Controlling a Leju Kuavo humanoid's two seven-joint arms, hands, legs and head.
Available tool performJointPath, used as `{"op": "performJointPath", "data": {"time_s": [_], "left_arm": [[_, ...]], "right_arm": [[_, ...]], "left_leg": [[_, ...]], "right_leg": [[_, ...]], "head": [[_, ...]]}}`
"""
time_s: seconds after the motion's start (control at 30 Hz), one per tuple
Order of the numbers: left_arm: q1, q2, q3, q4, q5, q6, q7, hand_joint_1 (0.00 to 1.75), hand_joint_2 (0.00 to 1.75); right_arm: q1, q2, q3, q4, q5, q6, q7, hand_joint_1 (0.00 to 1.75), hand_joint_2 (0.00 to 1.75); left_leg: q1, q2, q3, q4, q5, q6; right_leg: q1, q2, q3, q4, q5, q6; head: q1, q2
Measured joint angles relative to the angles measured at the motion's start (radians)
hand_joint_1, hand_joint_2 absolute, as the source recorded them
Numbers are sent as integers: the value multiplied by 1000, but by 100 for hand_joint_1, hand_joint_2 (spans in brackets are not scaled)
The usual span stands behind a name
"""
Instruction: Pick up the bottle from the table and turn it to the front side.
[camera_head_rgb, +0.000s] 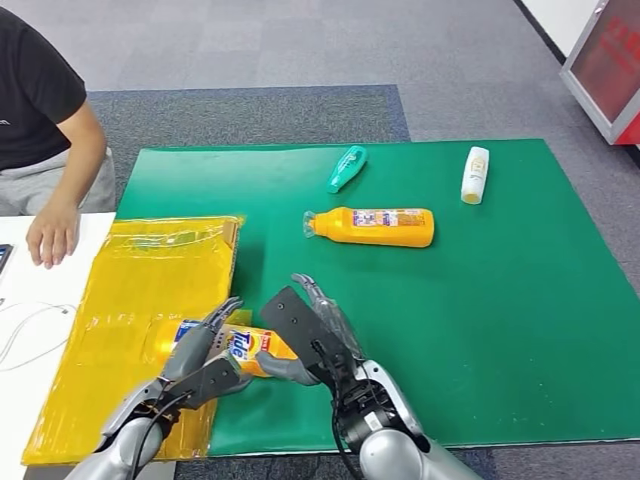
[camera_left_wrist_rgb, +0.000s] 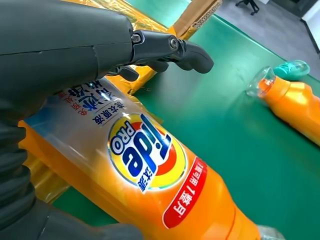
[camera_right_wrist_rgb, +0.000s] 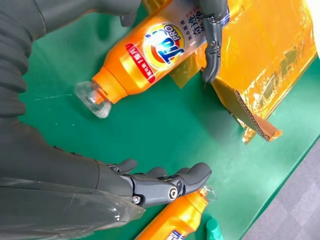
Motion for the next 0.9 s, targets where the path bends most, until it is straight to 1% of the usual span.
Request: {"op": "performJointPath", "data": {"time_s": [0.27,0.47,0.6,0.73,0.83,0.9], "left_arm": [[12,-2,8,2,-49,23,-10,0,175],[23,-2,19,2,-98,65,-8,0,175],[31,-8,43,1,-108,97,-10,0,0],[49,-34,80,-4,-74,164,-50,0,0],[58,-68,110,-15,-19,242,-105,0,0],[59,-96,132,-27,31,307,-157,0,0]], "right_arm": [[4,0,0,0,4,3,0,0,175],[7,0,0,0,7,5,0,0,175],[9,0,0,0,15,3,0,0,175],[10,0,0,0,22,-2,0,0,175],[10,0,0,0,23,-7,0,0,175],[9,0,1,0,23,-10,0,0,175]], "left_leg": [[0,0,0,0,0,0],[0,0,0,0,1,0],[0,0,0,0,1,0],[0,0,-2,0,1,0],[0,0,-4,0,1,0],[0,0,-5,0,1,0]], "right_leg": [[0,0,0,0,0,0],[0,0,0,0,0,0],[0,0,-1,0,0,0],[0,0,-2,0,0,0],[0,0,-4,0,1,1],[0,0,-5,0,1,1]], "head": [[0,0],[0,0],[0,0],[0,0],[0,0],[0,0]]}}
